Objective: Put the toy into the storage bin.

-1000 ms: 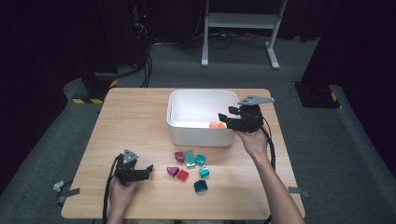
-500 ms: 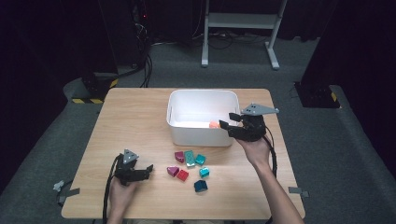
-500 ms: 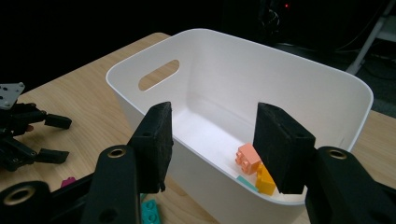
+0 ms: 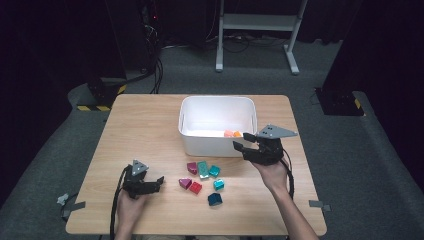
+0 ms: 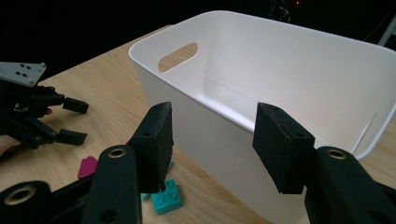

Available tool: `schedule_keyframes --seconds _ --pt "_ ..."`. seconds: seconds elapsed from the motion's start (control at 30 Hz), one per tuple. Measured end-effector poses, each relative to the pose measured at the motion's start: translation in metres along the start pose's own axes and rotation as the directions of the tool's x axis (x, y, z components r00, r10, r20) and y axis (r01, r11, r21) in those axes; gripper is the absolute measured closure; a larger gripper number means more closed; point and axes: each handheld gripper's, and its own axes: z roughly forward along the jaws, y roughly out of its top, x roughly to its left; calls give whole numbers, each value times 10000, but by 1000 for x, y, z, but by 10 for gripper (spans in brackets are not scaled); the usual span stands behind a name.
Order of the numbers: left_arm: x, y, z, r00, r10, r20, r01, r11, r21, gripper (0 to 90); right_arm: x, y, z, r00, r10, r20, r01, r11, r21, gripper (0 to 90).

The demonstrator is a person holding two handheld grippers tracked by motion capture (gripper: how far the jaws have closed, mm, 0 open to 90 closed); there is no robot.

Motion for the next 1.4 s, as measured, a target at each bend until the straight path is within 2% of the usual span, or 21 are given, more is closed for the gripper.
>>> schedule_keyframes --seconds 0.2,0.57,0.8,1.4 --pt "0 0 0 10000 3 0 -3 10000 0 147 6 -13 1 9998 116 -130 -117 9999 -53 475" --pt "0 0 0 10000 -2 -2 2 10000 -2 147 18 -41 13 9971 359 -675 -343 9991 240 469" --pt "0 0 0 10000 -5 -2 5 10000 -1 147 23 -56 18 9956 494 -792 -456 9978 479 464" --pt "0 0 0 10000 -8 -7 8 10000 -3 147 40 -89 36 9948 466 -907 -353 9920 1216 450"
